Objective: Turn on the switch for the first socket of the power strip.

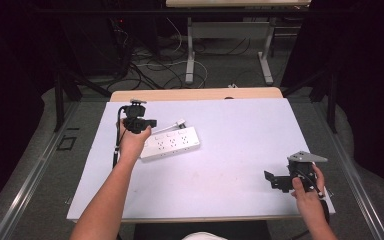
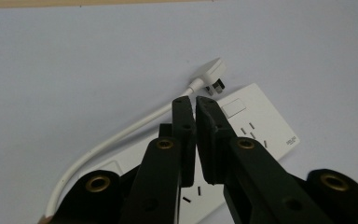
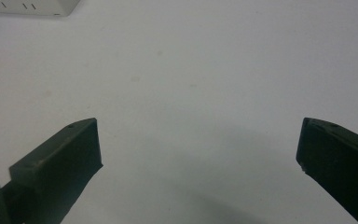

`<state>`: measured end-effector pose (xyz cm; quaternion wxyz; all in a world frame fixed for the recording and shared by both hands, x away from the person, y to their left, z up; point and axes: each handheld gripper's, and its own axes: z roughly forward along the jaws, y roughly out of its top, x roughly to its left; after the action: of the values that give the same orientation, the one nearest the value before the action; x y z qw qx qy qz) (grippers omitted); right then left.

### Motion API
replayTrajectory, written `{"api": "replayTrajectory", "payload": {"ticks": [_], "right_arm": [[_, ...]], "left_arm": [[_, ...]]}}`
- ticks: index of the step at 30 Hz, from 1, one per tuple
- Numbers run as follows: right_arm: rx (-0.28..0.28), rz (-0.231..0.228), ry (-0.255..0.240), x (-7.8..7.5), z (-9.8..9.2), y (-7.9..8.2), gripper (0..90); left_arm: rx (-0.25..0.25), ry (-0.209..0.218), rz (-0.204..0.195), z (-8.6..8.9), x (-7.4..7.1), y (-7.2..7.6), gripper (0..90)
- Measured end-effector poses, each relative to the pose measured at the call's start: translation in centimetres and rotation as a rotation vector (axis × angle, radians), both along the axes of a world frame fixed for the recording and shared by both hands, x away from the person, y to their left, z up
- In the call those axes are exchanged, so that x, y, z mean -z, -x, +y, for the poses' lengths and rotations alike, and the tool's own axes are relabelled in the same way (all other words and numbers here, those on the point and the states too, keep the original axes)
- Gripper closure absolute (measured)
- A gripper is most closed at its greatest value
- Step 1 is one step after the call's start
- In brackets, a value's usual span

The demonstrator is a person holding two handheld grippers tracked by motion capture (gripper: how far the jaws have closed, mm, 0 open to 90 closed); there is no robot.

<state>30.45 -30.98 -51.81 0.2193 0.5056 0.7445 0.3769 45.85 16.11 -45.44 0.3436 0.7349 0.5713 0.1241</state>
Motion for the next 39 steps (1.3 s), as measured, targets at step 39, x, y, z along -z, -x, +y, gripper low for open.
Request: {"api": "replayTrajectory", "payload": {"ticks": [39], "right_arm": [[-0.006, 0.011, -0.011, 0.2, 0.0, -0.2, 0.0]], "left_arm": [[-0.1, -0.077, 0.193, -0.3, 3.6, -2.8, 90.0]]}}
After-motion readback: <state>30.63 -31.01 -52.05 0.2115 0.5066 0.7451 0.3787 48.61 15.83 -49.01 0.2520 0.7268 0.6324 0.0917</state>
